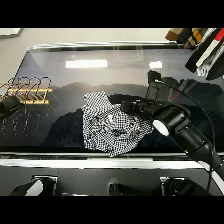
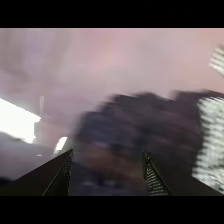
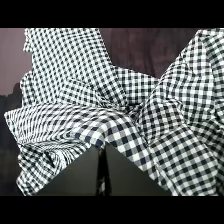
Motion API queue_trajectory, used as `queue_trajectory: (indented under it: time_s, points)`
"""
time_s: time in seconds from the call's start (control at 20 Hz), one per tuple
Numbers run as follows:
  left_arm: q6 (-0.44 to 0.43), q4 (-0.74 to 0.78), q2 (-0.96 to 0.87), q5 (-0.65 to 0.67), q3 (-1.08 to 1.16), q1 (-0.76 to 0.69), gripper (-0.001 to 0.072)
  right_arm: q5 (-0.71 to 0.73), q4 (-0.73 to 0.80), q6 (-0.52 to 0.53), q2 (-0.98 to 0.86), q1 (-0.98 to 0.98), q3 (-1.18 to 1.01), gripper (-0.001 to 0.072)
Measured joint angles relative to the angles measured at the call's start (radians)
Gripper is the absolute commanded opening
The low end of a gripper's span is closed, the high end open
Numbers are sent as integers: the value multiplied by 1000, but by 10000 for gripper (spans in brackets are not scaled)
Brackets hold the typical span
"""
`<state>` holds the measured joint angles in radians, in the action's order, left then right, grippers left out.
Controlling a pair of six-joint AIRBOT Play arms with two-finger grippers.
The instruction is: Fold the clothes and pants, and hang the long-sleeved shirts on hangers.
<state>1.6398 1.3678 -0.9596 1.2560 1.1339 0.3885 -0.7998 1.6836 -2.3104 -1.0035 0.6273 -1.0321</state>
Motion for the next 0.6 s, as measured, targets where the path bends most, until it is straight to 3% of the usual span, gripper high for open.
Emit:
queue_trajectory:
  time_s: [0.25, 0.45, 0.6]
  points:
    - [-209, -1, -29, -18, -74, 170, 503, -37, 0, 58, 0, 0, -3, 30]
    - [-399, -11, -101, -103, -160, 200, 502, -51, 0, 73, 0, 0, -4, 30]
    - [-490, -16, -164, -169, -196, 208, 502, -65, 0, 76, 0, 0, -4, 30]
